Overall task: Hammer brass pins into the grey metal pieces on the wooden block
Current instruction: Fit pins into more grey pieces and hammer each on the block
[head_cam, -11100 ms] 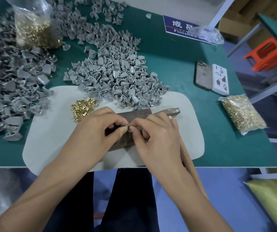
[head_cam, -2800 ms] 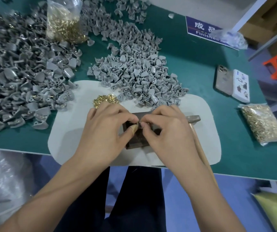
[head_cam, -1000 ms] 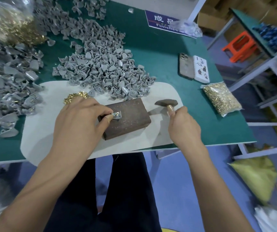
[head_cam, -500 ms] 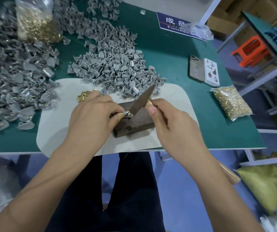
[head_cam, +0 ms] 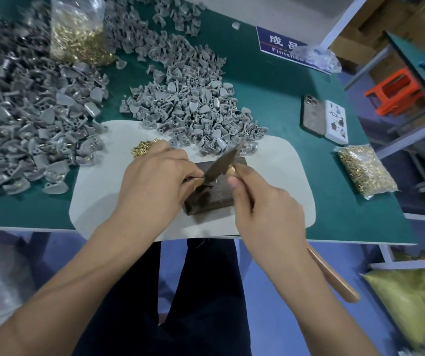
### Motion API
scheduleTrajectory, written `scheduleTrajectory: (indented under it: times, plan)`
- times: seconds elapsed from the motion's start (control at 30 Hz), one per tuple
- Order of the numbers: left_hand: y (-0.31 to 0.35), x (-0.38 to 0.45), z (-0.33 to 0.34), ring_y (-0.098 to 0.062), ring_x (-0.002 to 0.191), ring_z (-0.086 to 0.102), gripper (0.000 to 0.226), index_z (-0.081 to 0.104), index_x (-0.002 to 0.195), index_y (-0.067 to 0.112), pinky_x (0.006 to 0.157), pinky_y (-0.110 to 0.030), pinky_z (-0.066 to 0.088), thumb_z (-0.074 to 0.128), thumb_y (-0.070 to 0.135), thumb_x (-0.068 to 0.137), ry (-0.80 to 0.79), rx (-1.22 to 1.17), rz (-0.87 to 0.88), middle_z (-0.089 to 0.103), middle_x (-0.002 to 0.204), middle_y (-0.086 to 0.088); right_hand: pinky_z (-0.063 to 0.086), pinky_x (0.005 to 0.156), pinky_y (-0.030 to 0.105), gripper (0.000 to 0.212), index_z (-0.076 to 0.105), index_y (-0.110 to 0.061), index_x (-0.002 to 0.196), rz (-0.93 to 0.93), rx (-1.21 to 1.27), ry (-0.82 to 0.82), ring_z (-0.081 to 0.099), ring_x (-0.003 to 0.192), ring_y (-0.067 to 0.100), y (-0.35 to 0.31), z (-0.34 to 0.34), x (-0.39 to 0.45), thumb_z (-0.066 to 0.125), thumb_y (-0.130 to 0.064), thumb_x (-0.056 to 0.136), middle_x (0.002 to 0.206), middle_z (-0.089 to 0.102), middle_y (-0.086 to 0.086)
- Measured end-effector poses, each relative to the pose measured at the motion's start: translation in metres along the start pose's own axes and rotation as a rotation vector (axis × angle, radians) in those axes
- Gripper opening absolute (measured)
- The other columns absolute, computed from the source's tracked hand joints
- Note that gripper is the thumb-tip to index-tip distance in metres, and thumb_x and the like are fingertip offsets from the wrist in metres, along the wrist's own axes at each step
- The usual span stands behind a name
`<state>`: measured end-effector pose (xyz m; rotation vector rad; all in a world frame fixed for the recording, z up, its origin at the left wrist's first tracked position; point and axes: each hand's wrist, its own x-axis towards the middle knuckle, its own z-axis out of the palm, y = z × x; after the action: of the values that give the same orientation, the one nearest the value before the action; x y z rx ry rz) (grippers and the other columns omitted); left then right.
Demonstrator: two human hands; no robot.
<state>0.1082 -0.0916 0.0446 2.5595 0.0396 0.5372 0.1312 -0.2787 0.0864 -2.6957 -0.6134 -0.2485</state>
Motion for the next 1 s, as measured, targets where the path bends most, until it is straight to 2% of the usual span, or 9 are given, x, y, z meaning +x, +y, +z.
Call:
scheduleTrajectory:
  times: [0.13,0.27,0.4,0.5,0.57,0.63,0.77,0.87,1.0]
  plan:
    - [0.000,0.000,0.000,-0.019,0.085,0.051,0.010,0.080,0.092,0.033,0.062,-0.032,0.042,0.077,0.037,0.083,-0.007,-0.021,-0.009,0.065,0.078,0.014,0.036,0.056,0.030,0.030,0.063,-0.034,0.123,0.027,0.053,0.164,0.060,0.073,0.022,0.001,-0.001,-0.003,0.043,-0.046,0.104,0.080,0.073,-0.005]
    - [0.001,0.000,0.000,-0.018,0.086,0.050,0.009,0.080,0.091,0.032,0.062,-0.030,0.038,0.078,0.037,0.083,0.001,-0.015,-0.018,0.065,0.078,0.014,0.040,0.057,0.034,0.026,0.063,-0.036,0.122,0.026,0.008,0.038,0.066,0.073,0.030,0.000,0.002,-0.005,0.045,-0.045,0.106,0.078,0.072,-0.003]
    - [0.000,0.001,0.001,-0.017,0.088,0.049,0.010,0.080,0.093,0.031,0.065,-0.033,0.044,0.078,0.034,0.084,-0.028,-0.047,-0.032,0.064,0.080,0.014,0.036,0.057,0.031,0.029,0.063,-0.034,0.123,0.059,0.086,0.218,0.056,0.078,0.023,0.001,0.000,-0.007,0.044,-0.044,0.104,0.080,0.073,-0.005]
    - [0.000,0.000,0.002,-0.017,0.087,0.049,0.010,0.080,0.093,0.031,0.064,-0.033,0.044,0.077,0.035,0.084,-0.016,-0.047,-0.027,0.063,0.078,0.014,0.034,0.058,0.032,0.027,0.065,-0.036,0.122,0.044,0.028,0.071,0.065,0.074,0.028,0.001,0.005,-0.007,0.045,-0.044,0.106,0.078,0.073,-0.003]
    - [0.000,-0.001,0.002,-0.018,0.088,0.050,0.010,0.080,0.093,0.030,0.064,-0.032,0.044,0.077,0.034,0.085,-0.011,-0.056,-0.024,0.063,0.078,0.013,0.033,0.058,0.031,0.027,0.066,-0.038,0.120,0.058,0.009,0.119,0.061,0.070,0.023,0.005,0.003,-0.004,0.046,-0.046,0.104,0.074,0.072,-0.004]
    - [0.000,-0.002,0.003,-0.020,0.089,0.051,0.010,0.080,0.093,0.029,0.064,-0.033,0.044,0.078,0.033,0.084,-0.004,-0.057,-0.019,0.064,0.078,0.012,0.033,0.058,0.029,0.026,0.063,-0.037,0.121,0.076,0.072,0.215,0.055,0.079,0.022,0.005,0.001,-0.004,0.046,-0.045,0.103,0.075,0.071,-0.006]
    - [0.001,-0.002,0.002,-0.020,0.087,0.051,0.010,0.080,0.092,0.029,0.063,-0.033,0.046,0.078,0.033,0.083,-0.001,-0.054,-0.017,0.064,0.077,0.012,0.037,0.057,0.031,0.028,0.060,-0.043,0.121,0.034,-0.003,0.049,0.062,0.072,0.020,0.009,0.002,-0.006,0.042,-0.052,0.102,0.077,0.071,-0.010]
    - [0.001,-0.003,0.004,-0.020,0.088,0.050,0.011,0.080,0.092,0.026,0.063,-0.034,0.046,0.079,0.031,0.082,0.006,-0.070,-0.012,0.063,0.077,0.011,0.036,0.059,0.030,0.030,0.057,-0.047,0.120,0.174,0.052,0.058,0.051,0.074,0.009,0.033,-0.004,0.003,0.037,-0.060,0.101,0.077,0.067,-0.018]
    - [0.002,-0.005,0.005,-0.018,0.089,0.050,0.011,0.080,0.093,0.026,0.062,-0.033,0.044,0.079,0.030,0.083,0.017,-0.074,-0.023,0.063,0.079,0.011,0.037,0.056,0.026,0.024,0.059,-0.033,0.107,0.396,0.245,0.076,0.056,0.075,0.004,0.072,-0.003,0.016,0.049,-0.054,0.103,0.068,0.061,-0.010]
